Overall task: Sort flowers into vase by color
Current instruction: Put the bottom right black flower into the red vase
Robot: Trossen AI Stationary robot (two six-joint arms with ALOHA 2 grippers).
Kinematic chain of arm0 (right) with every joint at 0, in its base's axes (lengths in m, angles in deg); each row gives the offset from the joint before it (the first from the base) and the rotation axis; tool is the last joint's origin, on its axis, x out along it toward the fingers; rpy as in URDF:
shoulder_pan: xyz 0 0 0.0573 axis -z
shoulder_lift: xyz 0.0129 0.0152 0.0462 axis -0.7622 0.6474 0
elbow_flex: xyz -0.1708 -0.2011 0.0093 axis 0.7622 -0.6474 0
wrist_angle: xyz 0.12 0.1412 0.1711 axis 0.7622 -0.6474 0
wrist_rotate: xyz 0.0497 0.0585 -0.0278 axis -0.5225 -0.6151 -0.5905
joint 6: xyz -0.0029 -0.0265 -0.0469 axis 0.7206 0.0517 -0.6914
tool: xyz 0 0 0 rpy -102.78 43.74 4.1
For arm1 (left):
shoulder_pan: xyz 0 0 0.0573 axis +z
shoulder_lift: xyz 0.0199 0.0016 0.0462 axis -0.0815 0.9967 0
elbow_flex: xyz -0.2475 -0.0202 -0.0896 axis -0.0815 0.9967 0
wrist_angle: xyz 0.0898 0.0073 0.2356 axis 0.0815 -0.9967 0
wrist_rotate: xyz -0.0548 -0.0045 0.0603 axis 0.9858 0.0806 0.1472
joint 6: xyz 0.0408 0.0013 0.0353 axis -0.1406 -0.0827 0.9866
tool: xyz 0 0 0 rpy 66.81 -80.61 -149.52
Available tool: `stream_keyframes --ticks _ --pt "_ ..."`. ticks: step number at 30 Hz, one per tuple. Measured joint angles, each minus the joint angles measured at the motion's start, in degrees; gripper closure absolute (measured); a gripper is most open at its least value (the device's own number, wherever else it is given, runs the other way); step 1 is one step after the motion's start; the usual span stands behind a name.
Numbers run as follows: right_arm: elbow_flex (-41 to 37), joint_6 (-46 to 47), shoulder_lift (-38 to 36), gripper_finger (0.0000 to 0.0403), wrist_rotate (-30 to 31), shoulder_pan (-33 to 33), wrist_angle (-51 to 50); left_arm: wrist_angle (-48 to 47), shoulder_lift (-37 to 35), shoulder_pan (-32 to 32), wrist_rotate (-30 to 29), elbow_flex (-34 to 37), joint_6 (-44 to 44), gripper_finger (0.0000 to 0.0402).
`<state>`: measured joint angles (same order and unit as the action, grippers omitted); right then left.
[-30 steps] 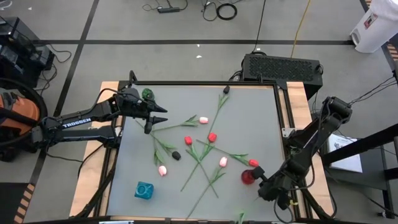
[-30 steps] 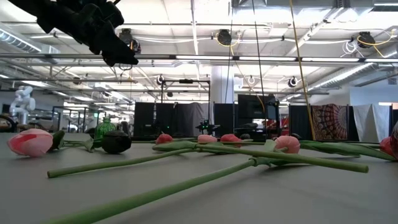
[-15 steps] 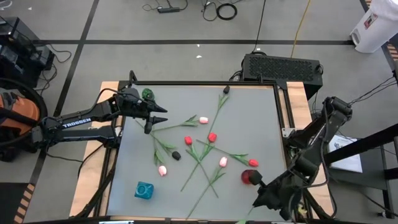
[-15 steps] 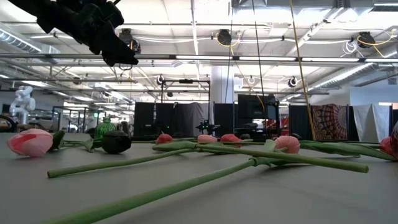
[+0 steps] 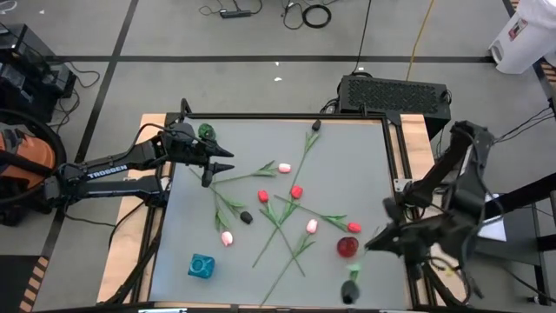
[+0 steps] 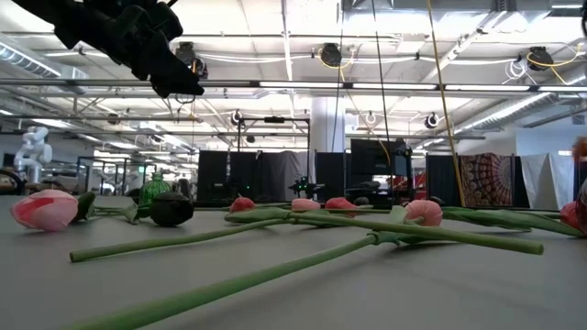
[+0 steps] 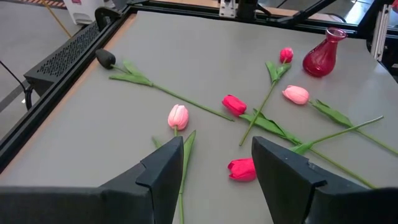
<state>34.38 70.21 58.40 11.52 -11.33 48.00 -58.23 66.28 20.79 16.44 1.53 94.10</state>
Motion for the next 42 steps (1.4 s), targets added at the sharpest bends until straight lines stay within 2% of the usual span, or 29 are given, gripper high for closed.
stream_keyframes --ticks 7,14,18,24,35,42 --pt "-7.03 -0.07 -10.85 0.0402 10.61 -6.46 -1.31 -0.02 0.0 -0.01 -0.02 -0.02 0.0 0.0204" --pt "-18.89 -0.6 -23.75 0.0402 18.05 -7.77 1.44 0.0 0.0 -0.01 0.0 -0.02 0.0 0.0204" --pt "-26.25 -3.52 -31.01 0.0402 20.64 -7.75 8.23 0.0 0.0 0.01 -0.02 0.0 0.02 0.0204" --pt "-36.49 -4.8 -38.98 0.0402 20.67 -7.7 21.46 0.0 -0.01 -0.01 -0.01 -0.01 0.0 0.0204" --pt "-49.56 -8.63 -41.13 0.0403 20.32 -7.59 48.36 0.0 -0.01 -0.01 0.0 0.0 0.01 0.0204" --pt "-51.93 -9.04 -41.1 0.0403 20.1 -6.95 54.02 0.0 -0.01 0.01 0.0 -0.01 0.0 0.0204"
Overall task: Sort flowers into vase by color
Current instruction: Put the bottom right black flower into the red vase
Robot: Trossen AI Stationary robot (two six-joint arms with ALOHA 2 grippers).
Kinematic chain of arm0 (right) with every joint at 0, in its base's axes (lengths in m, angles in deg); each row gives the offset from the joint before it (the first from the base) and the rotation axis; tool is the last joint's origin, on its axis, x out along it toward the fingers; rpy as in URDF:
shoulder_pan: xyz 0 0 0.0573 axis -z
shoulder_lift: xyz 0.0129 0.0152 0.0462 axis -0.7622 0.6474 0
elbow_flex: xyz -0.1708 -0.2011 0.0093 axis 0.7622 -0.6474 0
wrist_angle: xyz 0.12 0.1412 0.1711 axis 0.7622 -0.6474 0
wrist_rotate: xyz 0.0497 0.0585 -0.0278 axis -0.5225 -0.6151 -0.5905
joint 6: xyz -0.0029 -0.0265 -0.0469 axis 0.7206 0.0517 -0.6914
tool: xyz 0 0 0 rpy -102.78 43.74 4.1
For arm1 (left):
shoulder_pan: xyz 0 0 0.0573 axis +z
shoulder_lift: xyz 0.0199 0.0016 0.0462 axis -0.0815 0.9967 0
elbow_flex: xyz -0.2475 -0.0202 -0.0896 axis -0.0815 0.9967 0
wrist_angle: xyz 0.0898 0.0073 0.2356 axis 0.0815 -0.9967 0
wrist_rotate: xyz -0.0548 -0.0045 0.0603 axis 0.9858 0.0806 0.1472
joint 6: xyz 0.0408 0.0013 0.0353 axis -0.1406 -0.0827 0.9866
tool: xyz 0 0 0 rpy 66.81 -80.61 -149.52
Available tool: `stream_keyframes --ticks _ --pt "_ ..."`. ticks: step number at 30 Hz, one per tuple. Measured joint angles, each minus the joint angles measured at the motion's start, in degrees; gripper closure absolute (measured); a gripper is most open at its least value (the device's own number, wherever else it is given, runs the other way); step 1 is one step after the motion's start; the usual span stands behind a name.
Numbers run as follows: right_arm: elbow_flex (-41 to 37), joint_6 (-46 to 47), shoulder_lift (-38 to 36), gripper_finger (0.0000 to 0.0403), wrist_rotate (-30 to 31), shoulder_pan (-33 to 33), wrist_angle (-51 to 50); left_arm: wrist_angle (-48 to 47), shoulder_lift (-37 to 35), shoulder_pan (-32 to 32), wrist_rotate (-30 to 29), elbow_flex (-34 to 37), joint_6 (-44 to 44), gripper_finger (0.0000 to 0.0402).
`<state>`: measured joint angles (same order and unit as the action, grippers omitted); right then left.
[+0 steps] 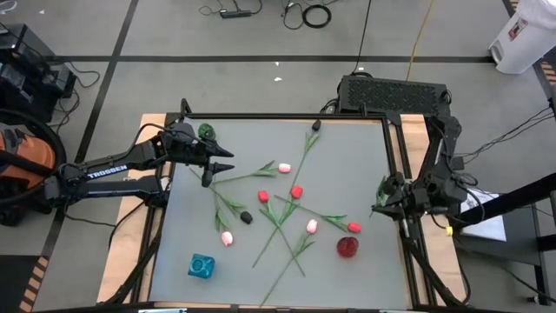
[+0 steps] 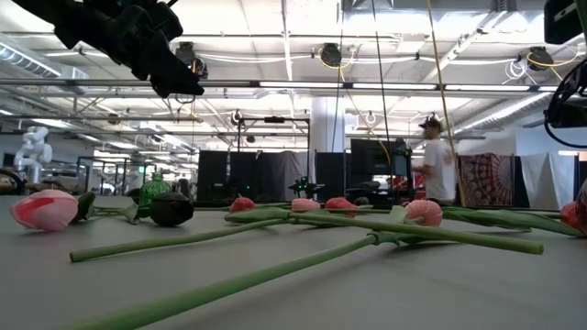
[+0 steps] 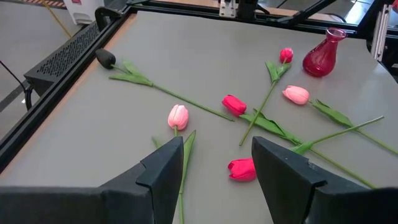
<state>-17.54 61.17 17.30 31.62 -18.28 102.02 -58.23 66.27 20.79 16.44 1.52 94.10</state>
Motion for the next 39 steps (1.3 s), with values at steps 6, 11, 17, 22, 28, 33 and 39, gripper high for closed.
stream_keyframes --ticks 6,11,17,22,28,33,39 --pt "-0.62 3.88 1.41 0.0403 -2.5 3.42 0.5 0.0 0.01 -0.01 -0.02 0.01 0.0 0.0204" --pt "-0.62 4.4 5.93 0.0403 -10.12 6.79 7.12 -0.01 0.01 -0.01 -0.01 0.0 0.0 0.0204" --pt "-0.62 5.8 13.51 0.0403 -13.98 9.61 11.12 0.0 0.01 0.01 0.0 0.01 0.0 0.0204" --pt "-0.62 7.23 20.25 0.0403 -15.2 11.45 16.07 0.0 0.01 0.01 0.0 -0.01 0.0 0.0204" --pt "-0.62 7.22 26.17 0.0403 -19.38 12.95 24.63 0.0 0.0 -0.01 0.0 0.01 0.0 0.0204" --pt "-0.62 8.81 29.79 0.0403 -19.47 13.29 26.16 0.0 0.0 0.0 -0.01 0.01 0.0 0.0204" --pt "-0.62 11.44 33.54 0.0403 -19.27 13.93 26.48 0.0 -0.01 0.01 -0.02 0.01 0.0 0.0204"
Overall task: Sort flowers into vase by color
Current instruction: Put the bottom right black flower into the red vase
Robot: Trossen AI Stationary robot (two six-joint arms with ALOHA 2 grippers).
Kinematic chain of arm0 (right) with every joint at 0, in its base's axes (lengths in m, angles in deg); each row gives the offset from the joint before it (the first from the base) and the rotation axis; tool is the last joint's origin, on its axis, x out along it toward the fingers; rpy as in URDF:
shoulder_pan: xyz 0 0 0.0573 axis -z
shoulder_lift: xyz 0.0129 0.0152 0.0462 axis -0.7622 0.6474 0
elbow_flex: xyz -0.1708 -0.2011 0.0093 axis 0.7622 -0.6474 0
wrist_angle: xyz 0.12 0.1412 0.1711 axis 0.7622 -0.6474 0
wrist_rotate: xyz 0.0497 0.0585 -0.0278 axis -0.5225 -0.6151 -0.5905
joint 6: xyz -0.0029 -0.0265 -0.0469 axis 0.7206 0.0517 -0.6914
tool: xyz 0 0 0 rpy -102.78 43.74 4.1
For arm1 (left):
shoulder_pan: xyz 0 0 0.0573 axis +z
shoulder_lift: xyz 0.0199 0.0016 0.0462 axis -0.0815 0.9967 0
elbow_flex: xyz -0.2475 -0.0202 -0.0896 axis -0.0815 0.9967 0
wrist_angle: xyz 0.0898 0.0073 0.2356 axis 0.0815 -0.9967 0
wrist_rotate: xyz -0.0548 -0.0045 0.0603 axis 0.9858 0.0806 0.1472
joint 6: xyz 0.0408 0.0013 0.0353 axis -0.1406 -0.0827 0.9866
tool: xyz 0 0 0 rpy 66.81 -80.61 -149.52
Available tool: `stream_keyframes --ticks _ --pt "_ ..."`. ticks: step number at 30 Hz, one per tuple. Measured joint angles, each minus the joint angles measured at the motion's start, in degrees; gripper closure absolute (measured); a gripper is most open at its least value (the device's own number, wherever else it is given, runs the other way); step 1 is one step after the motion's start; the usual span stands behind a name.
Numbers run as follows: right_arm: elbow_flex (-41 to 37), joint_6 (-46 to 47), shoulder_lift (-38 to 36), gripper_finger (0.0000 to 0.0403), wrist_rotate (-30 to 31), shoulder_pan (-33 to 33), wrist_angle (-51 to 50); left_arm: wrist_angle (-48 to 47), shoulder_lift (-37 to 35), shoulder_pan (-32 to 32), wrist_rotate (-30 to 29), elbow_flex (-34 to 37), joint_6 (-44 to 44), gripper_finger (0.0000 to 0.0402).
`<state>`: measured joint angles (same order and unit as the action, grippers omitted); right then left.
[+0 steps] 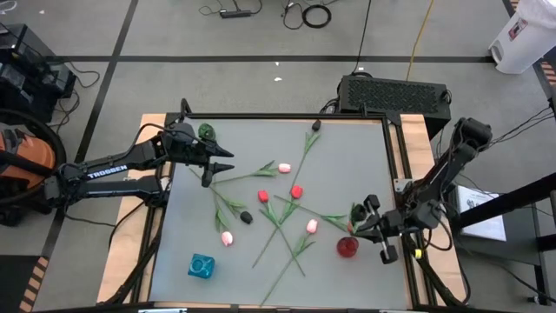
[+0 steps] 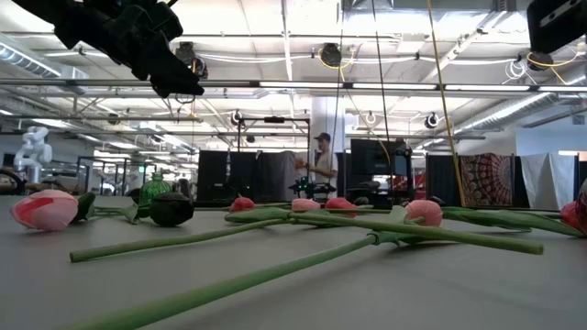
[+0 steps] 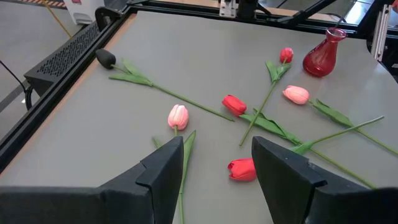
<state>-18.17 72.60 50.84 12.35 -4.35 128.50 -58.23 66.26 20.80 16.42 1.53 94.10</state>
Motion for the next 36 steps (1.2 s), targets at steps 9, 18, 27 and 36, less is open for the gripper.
stream_keyframes --ticks 9,18,27,36 --pt "0.0 3.4 4.32 0.0403 0.0 0.71 0.76 0.0 0.02 0.0 0.0 -0.02 0.0 0.0204" --pt "0.02 6.57 6.23 0.0403 -1.86 0.69 0.74 0.0 0.02 0.0 0.02 0.0 0.0 0.0204" --pt "0.02 6.55 6.39 0.0403 -3.28 -0.88 -2.37 0.0 0.02 -0.02 0.02 0.0 0.0 0.0204" --pt "0.02 6.36 6.38 0.0373 -2.94 -1.5 -5.19 0.0 0.02 0.0 0.0 0.0 0.0 0.0204"
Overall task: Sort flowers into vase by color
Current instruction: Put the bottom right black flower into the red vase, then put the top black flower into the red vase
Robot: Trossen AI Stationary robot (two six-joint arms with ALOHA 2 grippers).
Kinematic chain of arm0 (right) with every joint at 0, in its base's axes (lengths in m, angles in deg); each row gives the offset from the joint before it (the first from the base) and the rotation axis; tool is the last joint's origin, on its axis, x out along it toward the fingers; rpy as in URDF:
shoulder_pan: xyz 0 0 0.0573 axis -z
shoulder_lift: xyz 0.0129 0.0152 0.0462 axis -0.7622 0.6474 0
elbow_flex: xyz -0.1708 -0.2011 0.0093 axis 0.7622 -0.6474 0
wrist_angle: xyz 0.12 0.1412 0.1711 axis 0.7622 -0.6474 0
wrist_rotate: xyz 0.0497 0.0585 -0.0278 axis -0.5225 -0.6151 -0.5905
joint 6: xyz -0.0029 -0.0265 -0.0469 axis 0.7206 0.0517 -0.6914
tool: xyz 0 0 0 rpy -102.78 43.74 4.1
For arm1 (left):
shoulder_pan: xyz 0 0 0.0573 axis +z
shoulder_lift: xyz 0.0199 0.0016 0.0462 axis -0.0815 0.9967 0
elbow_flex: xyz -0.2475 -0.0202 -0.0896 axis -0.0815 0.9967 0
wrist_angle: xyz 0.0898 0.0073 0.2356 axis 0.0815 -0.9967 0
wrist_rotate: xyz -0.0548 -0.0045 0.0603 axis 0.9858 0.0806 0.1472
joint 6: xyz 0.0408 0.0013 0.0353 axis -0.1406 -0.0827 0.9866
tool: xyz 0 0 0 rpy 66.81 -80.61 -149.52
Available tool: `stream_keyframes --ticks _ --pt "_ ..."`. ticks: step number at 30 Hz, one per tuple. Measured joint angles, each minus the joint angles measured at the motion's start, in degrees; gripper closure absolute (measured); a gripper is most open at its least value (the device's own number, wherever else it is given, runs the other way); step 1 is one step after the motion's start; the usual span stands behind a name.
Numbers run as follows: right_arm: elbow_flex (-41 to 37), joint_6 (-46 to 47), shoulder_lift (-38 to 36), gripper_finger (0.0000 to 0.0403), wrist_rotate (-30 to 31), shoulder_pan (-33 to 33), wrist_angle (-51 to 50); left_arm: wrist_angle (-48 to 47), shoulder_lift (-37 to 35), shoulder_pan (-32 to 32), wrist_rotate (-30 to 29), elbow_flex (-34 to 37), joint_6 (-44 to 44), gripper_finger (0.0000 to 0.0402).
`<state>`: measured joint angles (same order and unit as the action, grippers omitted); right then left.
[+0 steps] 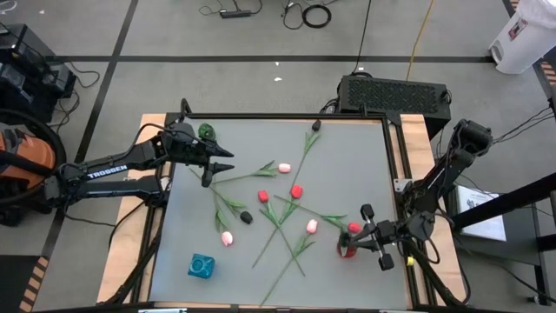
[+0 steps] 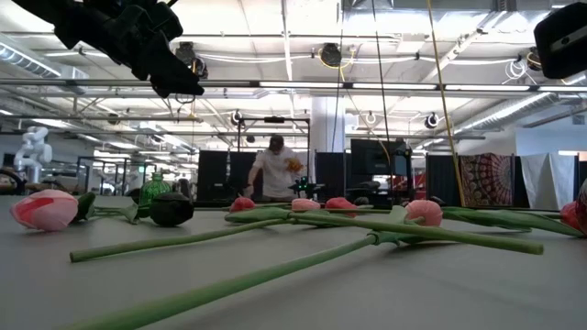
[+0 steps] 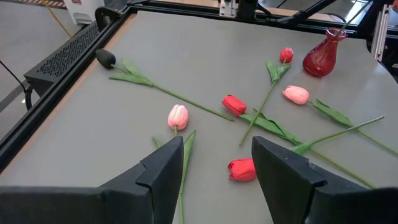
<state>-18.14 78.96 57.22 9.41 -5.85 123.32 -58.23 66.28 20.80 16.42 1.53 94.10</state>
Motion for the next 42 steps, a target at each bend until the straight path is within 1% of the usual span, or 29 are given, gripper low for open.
stream_keyframes --ticks 10,16,23,31,34,36,39,42 --pt "0.0 -1.03 -0.25 0.0311 0.08 0.0 -1.07 -0.01 -0.01 -0.01 0.01 0.0 0.0 0.0204" --pt "0.0 -2.82 -2.04 0.0284 0.08 0.0 -1.0 0.0 0.0 0.0 0.02 0.0 0.0 0.0204" --pt "0.0 -5.84 -6.05 0.0268 0.06 0.0 -1.04 0.0 0.0 -0.02 0.0 0.0 0.0 0.0204" --pt "0.02 -12.75 -11.86 0.0268 0.55 0.02 -0.97 -0.02 -0.02 -0.01 0.02 0.0 0.0 0.0204" --pt "0.02 -16.38 -14.05 0.0268 4.0 0.02 -0.91 -0.02 0.0 -0.02 0.02 0.0 0.0 0.0204" --pt "0.03 -19.34 -15.44 0.0268 7.94 0.05 -0.88 0.0 -0.01 0.0 0.02 -0.01 0.0 0.0204" --pt "0.04 -23.11 -16.83 0.0268 15.55 0.35 -0.89 0.0 0.0 -0.02 0.02 0.0 0.0 0.0204" --pt "0.04 -24.81 -17.38 0.0268 19.78 1.85 -0.87 -0.02 -0.01 0.0 0.01 0.0 0.0 0.0204"
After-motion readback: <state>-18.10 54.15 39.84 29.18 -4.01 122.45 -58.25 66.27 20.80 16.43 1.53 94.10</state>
